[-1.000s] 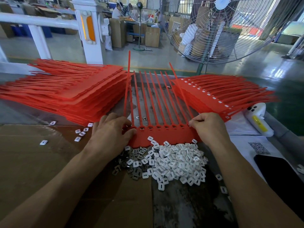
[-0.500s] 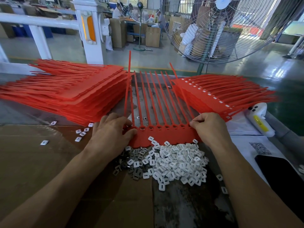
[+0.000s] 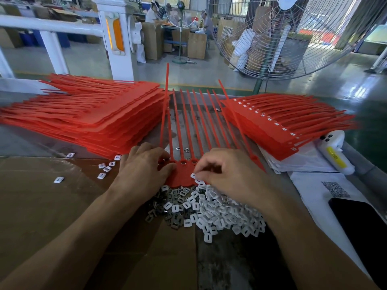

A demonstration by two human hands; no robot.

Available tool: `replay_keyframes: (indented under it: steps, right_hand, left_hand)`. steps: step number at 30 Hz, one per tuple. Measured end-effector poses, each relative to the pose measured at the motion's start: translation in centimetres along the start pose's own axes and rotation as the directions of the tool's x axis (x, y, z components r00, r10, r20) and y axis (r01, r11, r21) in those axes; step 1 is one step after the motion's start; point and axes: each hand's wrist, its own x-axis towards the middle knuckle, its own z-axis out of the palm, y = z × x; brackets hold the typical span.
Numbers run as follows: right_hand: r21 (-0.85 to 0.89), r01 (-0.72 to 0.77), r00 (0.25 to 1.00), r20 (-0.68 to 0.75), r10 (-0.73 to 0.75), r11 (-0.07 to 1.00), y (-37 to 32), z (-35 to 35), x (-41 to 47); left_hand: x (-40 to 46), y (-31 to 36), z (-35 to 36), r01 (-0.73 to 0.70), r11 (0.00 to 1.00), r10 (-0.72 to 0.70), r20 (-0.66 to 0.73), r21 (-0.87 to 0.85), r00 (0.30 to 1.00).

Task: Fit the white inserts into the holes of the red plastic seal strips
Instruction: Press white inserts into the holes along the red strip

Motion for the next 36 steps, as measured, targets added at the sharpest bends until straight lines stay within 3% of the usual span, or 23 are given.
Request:
replay_keyframes:
  steps: [7, 20, 26, 32, 36]
  right_hand:
    - [-0.114, 0.139, 0.981, 0.151, -0.121, 0.984, -1.0, 1.5, 0.4]
    - [-0.265, 0.199, 0.969, 0.198, -0.149, 0.943, -1.4, 2.1, 0.8]
    - [-0.185, 0.163, 0.976, 0.173, -0.131, 0.969, -1.3, 1.8, 0.5]
    - [0.037, 0.082, 0.991, 0.100, -0.085, 0.996, -1.1, 1.1, 0.1]
    - [0.091, 0.034, 0.998, -0.056, -0.029, 0.995, -0.5, 0.8, 0.2]
  left_hand:
    - [0.0, 0.0, 0.2, -0.001, 1.000, 0.001, -0.019, 0.000, 1.000]
    - [0.1, -0.1, 0.4, -0.012, 1.000, 0.013, -0.020, 0.020, 1.000]
    - [0.1, -0.1, 0.2, -0.006, 1.000, 0.007, -0.009, 0.020, 1.000]
    - [0.0, 0.0, 0.0, -0.004, 1.000, 0.004, 0.000, 0.005, 1.000]
    - [0.0, 0.0, 0.0, 0.000, 1.000, 0.000, 0.000, -0.016, 1.000]
